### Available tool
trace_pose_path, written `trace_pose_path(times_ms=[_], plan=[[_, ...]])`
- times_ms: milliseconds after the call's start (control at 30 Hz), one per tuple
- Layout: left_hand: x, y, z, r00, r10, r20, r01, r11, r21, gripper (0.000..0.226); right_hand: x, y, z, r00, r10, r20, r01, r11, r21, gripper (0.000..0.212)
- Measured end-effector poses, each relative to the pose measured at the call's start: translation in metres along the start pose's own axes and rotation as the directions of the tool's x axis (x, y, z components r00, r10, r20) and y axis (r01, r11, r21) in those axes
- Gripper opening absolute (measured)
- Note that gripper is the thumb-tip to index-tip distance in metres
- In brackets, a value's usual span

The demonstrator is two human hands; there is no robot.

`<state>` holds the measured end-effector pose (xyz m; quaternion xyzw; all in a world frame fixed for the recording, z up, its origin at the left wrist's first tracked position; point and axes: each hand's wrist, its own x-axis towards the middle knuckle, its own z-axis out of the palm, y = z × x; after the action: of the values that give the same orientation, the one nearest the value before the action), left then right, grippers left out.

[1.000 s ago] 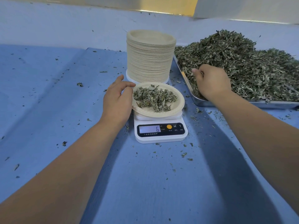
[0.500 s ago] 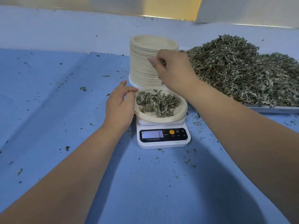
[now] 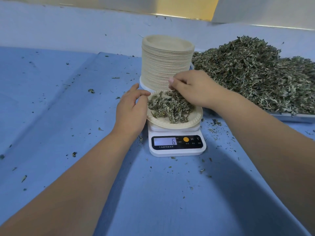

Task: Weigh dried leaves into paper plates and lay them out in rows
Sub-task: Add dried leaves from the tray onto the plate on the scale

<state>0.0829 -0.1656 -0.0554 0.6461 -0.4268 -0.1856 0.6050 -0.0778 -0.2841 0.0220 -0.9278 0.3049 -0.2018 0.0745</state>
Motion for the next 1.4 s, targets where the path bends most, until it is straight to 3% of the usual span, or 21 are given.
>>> trace_pose_path(times_ms=[167, 300, 533, 867, 1200, 1400], plan=[[0.0, 0.001, 0.001, 1.0, -0.014, -0.005, 0.014, 1.0, 0.007, 0.035, -0.021, 0.001, -0.003, 1.0, -0.014, 0.011, 0.014, 0.998, 0.059, 0.048], [0.0, -0.001, 0.001, 1.0, -0.025, 0.013, 0.026, 0.999, -0.022, 0.032, -0.044, 0.012, 0.001, 0.992, 0.061, -0.11, -0.04, 0.981, 0.192, 0.044], [-0.001, 0.001, 0.001, 0.998, -0.063, 0.0, 0.063, 0.998, -0.006, 0.034, -0.076, 0.032, 0.023, 0.919, 0.095, -0.382, -0.025, 0.983, 0.183, 0.033], [-0.006, 0.008, 0.002, 0.997, -0.068, 0.026, 0.067, 0.998, 0.018, 0.045, -0.082, 0.049, 0.025, 0.904, 0.148, -0.402, -0.093, 0.984, 0.152, 0.032], [-0.011, 0.012, 0.005, 0.998, -0.032, 0.061, 0.033, 0.999, -0.018, 0.043, -0.083, 0.038, 0.026, 0.935, 0.105, -0.339, -0.047, 0.983, 0.176, 0.031], [-0.009, 0.013, 0.002, 0.995, -0.092, 0.039, 0.092, 0.996, -0.004, 0.033, -0.083, 0.037, 0.023, 0.951, 0.058, -0.304, -0.045, 0.998, 0.05, 0.033]])
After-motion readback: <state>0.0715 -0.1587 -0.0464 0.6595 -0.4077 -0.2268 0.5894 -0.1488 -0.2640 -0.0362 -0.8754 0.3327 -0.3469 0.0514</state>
